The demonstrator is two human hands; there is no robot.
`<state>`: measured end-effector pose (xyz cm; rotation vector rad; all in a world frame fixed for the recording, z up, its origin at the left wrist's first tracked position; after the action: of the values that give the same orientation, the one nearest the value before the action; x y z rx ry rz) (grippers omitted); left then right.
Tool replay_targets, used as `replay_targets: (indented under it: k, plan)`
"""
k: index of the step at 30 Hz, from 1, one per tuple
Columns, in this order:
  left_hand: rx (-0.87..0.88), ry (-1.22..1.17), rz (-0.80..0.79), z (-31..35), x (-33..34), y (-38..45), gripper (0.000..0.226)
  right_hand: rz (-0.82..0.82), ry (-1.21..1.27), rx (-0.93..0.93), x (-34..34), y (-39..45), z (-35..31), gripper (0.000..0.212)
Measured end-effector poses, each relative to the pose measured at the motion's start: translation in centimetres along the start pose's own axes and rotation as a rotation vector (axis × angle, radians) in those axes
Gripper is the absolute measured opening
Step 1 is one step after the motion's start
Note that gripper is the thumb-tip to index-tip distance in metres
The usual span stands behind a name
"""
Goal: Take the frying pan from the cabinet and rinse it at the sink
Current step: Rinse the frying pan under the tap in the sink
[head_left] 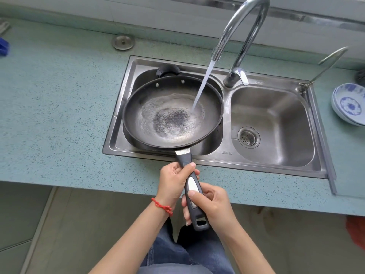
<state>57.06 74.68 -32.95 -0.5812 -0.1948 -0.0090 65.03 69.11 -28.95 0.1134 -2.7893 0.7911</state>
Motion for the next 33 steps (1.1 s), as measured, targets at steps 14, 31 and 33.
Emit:
replay_targets:
  k: [14, 31, 33]
  plan:
    - [0.027, 0.069, -0.046, 0.2, -0.4, -0.7, 0.015, -0.004, 0.019, -0.025, 0.9, -1.0, -0.7, 0.019]
    - [-0.085, 0.114, -0.083, -0.8, -1.1, 1.7, 0.042, 0.09, 0.071, 0.035, 0.5, 1.8, 0.3, 0.025]
    - [-0.091, 0.128, -0.092, -0.9, -1.0, 1.9, 0.042, 0.07, 0.06, 0.05, 0.4, 2.0, 0.2, 0.034]
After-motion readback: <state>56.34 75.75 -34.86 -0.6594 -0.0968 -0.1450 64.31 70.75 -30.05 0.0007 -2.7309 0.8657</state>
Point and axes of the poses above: each hand's wrist, its own y-axis towards the middle knuckle, its own x-axis out of the palm, z = x × y, the point moved 7 cm from there along y, towards the middle knuckle, and after that the axes turned 1 degree about y, right-handed, at the moved point
